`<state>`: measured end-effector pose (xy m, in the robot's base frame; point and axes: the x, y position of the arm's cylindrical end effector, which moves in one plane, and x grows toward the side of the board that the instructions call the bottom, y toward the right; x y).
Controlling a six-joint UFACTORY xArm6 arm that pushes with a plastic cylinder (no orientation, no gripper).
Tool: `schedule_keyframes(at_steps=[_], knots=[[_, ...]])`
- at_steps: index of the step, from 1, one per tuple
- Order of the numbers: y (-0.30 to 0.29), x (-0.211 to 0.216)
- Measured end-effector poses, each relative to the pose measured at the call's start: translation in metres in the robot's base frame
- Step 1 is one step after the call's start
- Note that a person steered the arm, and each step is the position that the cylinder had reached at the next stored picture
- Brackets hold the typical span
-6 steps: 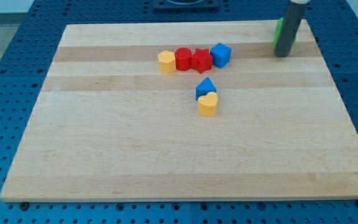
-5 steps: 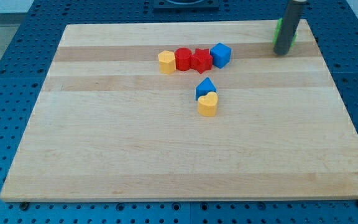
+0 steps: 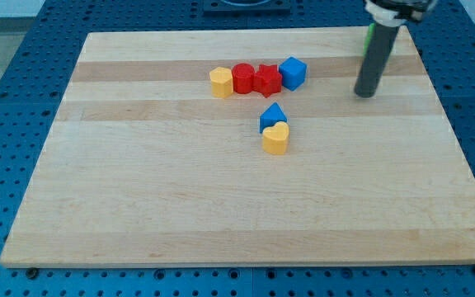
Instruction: Slide the green star towards the center right
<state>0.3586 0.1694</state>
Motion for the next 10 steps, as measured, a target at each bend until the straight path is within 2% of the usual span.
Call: schedule_keyframes(at_steps=[2,5,10], knots=[[-0.062,-0.003],[-0.111,-0.03],[-0.121,-0.085]])
